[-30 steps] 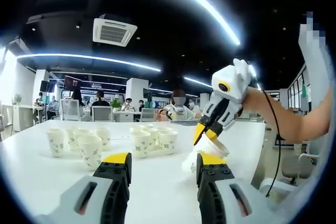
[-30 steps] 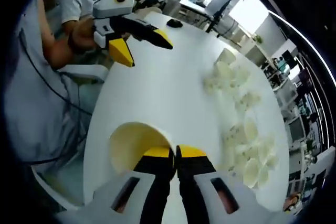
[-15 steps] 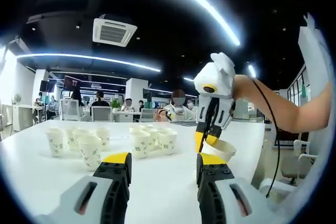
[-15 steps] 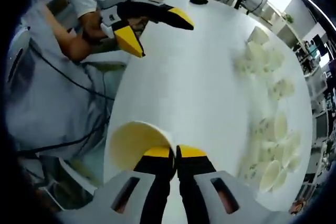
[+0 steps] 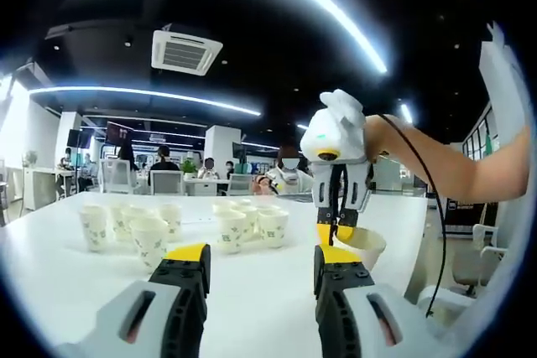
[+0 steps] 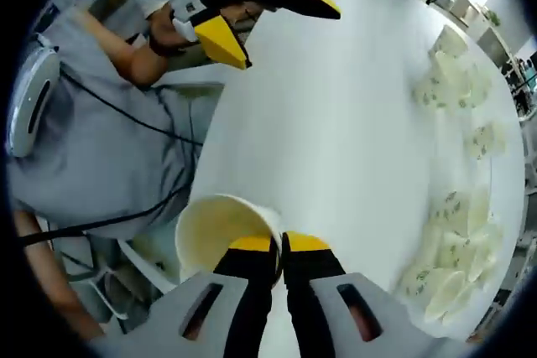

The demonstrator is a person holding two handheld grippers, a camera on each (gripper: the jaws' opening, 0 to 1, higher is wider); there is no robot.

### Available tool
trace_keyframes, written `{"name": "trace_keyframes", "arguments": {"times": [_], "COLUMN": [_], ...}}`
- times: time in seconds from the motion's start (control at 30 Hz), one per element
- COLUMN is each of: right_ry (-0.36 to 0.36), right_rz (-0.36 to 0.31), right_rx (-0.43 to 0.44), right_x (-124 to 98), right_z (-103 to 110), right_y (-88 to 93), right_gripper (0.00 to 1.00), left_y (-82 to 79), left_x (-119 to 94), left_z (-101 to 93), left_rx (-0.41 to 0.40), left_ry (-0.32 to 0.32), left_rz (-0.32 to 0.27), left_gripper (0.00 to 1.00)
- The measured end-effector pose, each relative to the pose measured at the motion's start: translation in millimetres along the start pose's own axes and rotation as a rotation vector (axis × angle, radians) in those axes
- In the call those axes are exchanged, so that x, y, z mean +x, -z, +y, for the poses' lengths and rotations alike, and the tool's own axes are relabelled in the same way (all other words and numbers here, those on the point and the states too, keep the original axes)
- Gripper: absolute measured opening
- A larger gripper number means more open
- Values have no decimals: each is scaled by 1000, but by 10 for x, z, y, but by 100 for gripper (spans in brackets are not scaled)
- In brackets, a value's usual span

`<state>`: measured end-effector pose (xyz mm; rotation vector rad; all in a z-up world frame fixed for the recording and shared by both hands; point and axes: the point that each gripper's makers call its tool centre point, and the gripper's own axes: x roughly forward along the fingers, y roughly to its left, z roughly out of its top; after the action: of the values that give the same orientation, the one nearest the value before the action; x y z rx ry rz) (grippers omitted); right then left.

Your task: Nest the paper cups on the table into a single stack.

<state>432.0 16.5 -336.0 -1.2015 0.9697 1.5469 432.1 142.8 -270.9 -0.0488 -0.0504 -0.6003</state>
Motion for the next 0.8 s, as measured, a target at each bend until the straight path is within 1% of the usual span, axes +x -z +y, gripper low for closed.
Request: {"name": "trace_keyframes", "arguments": {"times": [0.1, 0.17, 0.2, 0.3, 0.43, 0.5, 0.53, 0.57, 0.6, 0.67, 0.73, 0.8], "right_ry": [6, 27, 31, 41, 74, 97, 120, 128, 139, 151, 154, 161], "right_rz": [-17, -20, -21, -40, -85, -140, -186, -209, -270, -365, -447, -506], "right_rx": [-14, -18, -21, -31, -28, -15, -10, -5, 1, 14, 29, 34], "right_x": [-7, -16, -25, -77, -200, -293, -369, -409, -491, -606, -673, -688], "right_z": [-26, -86, -105, -130, -166, -192, -215, -217, -204, -162, -109, -58], "right_y": [-18, 3, 15, 30, 23, -11, -40, -50, -84, -122, -116, -59], "right_gripper": [6, 10, 15, 24, 27, 27, 26, 26, 26, 26, 26, 27], "left_y": [7, 11, 15, 21, 10, 18, 31, 36, 43, 42, 38, 40], "left_x": [6, 8, 10, 13, 11, 18, 27, 32, 38, 44, 47, 52], "left_z": [-3, -4, -2, -1, -6, -4, -8, -13, -24, -40, -56, -63], "left_rx": [1, 1, -1, -1, -1, -2, -3, -3, -3, -2, -3, -2], "left_ry": [1, 1, 1, 0, 0, 1, 2, 4, 7, 10, 13, 14], "left_rz": [3, 4, 4, 6, 3, 5, 7, 8, 10, 10, 9, 11], "left_gripper": [53, 53, 53, 53, 53, 53, 53, 53, 53, 53, 53, 53]}}
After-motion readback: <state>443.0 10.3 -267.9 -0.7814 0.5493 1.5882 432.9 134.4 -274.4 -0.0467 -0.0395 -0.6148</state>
